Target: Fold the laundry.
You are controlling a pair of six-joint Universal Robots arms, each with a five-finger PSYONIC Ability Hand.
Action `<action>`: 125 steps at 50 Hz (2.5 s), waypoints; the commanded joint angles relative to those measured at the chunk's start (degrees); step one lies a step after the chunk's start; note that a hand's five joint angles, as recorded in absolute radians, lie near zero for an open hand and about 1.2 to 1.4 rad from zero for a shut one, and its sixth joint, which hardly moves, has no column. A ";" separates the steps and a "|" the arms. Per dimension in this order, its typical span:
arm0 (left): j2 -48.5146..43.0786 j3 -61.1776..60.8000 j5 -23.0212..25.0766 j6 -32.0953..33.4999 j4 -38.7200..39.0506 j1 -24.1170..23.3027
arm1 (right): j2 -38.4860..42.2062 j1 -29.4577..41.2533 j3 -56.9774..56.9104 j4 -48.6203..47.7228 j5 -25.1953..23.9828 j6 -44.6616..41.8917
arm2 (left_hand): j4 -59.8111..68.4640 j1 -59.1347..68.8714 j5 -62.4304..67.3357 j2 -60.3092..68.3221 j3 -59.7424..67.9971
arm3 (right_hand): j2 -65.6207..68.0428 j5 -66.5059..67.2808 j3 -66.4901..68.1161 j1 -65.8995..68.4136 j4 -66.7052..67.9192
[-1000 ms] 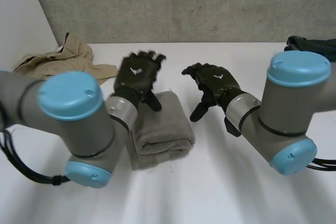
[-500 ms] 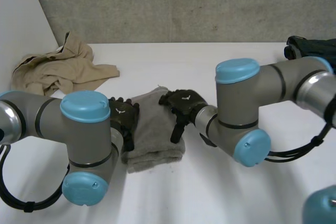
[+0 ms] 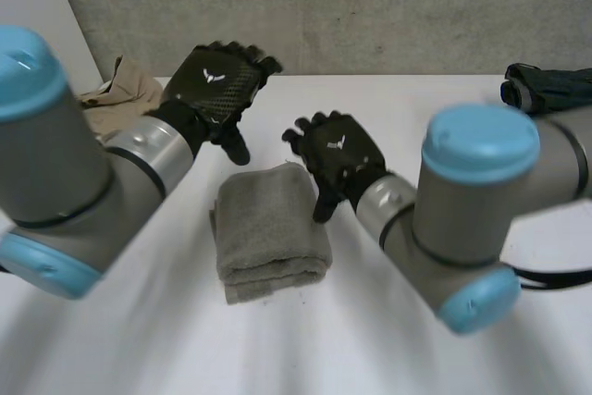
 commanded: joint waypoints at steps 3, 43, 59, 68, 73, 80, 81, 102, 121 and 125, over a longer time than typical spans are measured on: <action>2.87 0.17 22.65 -8.49 -9.44 6.10 | -0.65 6.91 16.61 -14.75 1.30 -9.51 | 2.80 2.92 2.99 2.98 3.01 | -2.58 -3.45 -2.33 -0.98 -3.51; 3.75 -0.09 22.31 -8.85 -9.62 6.19 | 20.54 8.41 -6.41 -18.19 2.45 -13.73 | 2.30 2.42 2.49 2.48 2.51 | 28.94 28.07 29.19 30.54 28.01; 5.33 0.09 22.31 -8.93 -9.53 6.81 | 25.38 4.46 -15.20 -15.72 0.43 -13.38 | 2.63 2.75 2.82 2.81 2.84 | 67.42 66.55 67.67 69.02 66.49; 6.65 0.09 22.22 -8.93 -9.53 7.33 | 22.31 -2.92 -16.52 -16.34 -0.09 -13.82 | 2.80 2.92 2.99 2.98 3.01 | 67.42 66.55 67.67 69.02 66.49; 7.26 0.09 21.34 -9.02 -9.26 8.48 | 19.84 -9.86 -20.03 -19.50 -4.13 -13.47 | 2.97 3.09 3.16 3.15 3.18 | 67.42 66.55 67.67 69.02 66.49; 7.27 0.09 21.16 -9.90 -9.18 8.57 | 18.70 -18.30 -31.01 -22.93 -10.29 -11.01 | 2.97 3.09 3.16 3.15 3.18 | 67.42 66.55 67.67 69.02 66.49; 7.26 0.09 21.16 -10.08 -9.18 8.57 | 18.79 -19.35 -32.50 -22.93 -10.38 -10.31 | 2.97 3.09 3.16 3.15 3.18 | 67.42 66.55 67.67 69.02 66.49; 7.18 -0.18 21.16 -10.87 -9.09 8.65 | 25.02 -48.26 -34.03 -37.16 -24.44 8.68 | 2.97 3.09 3.16 3.15 3.18 | 67.42 66.55 67.67 69.02 66.49; 6.30 -0.97 19.58 -12.01 -6.98 7.78 | 22.40 -58.21 -10.11 -44.55 -34.20 7.71 | 2.97 3.09 3.16 3.15 3.18 | 67.42 66.55 67.67 69.02 66.49; 6.30 -0.97 19.58 -12.01 -6.98 7.77 | 19.76 -58.04 -8.44 -43.06 -33.94 7.27 | 2.97 3.09 3.16 3.15 3.18 | 57.62 56.75 57.87 59.22 56.69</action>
